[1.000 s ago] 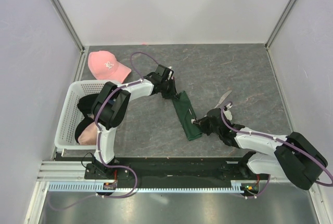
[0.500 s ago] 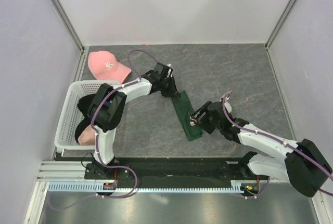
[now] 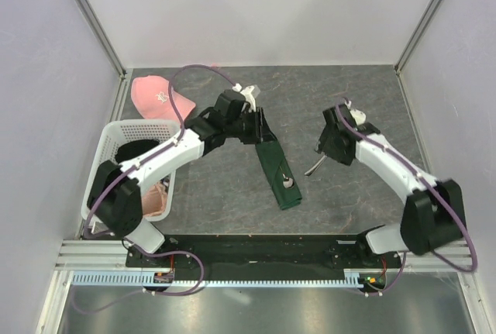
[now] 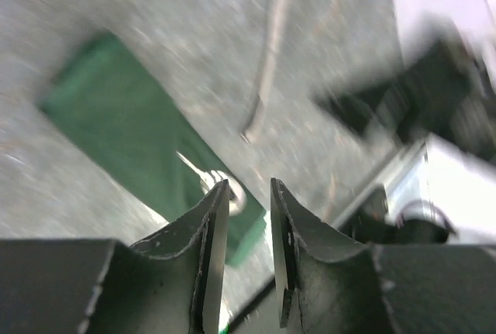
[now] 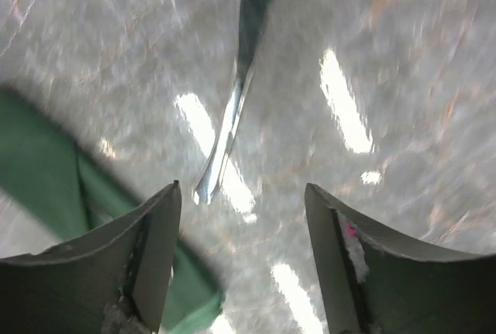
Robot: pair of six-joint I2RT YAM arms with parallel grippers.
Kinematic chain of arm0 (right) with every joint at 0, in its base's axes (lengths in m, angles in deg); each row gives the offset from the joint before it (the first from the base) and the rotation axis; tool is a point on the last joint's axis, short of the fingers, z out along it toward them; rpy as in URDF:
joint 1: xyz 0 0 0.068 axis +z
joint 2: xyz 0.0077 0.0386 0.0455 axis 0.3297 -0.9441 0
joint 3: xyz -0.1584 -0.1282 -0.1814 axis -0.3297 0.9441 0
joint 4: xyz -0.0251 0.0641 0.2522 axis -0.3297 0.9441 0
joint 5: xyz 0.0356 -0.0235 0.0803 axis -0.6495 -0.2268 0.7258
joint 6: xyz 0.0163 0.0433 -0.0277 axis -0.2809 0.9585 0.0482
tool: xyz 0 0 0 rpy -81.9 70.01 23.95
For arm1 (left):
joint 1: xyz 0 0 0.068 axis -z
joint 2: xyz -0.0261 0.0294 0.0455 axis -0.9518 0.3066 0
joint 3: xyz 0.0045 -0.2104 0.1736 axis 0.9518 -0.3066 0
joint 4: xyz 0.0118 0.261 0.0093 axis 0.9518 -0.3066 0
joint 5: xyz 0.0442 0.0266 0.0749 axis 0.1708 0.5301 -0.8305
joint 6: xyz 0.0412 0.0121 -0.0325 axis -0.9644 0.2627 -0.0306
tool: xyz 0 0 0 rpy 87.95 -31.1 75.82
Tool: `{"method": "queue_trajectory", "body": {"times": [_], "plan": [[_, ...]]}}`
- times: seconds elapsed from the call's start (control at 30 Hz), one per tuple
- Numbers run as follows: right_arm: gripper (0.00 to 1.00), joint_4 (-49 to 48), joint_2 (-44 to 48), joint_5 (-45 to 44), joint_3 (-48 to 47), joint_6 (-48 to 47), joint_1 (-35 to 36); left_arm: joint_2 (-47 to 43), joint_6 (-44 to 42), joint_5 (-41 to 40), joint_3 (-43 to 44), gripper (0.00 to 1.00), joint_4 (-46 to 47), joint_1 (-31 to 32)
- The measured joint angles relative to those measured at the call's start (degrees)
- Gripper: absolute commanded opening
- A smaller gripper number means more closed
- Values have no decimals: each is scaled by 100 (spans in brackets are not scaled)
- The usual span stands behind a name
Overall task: Fold the napkin into a case and place the utensils inside
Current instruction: Pick up the knife from the center of the board.
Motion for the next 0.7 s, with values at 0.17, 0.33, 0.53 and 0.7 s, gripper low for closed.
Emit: {"method": "queue_trajectory", "body": {"times": [0.17, 0.33, 0.53, 0.7], "plan": [[53, 275, -1062, -339, -916, -481, -4, -780, -70, -251, -566, 36, -96, 741], [47, 330, -1812, -356, -1178, -518, -7, -997, -133, -627, -870, 38, -111, 1193], [44, 236, -2323, -262, -1080, -367, -11, -984, -221, -927, -1001, 51, -63, 1460], [43, 57, -2507, -275, -1032, -251, -15, -813, -282, -1034, -999, 61, 90, 1539]]}}
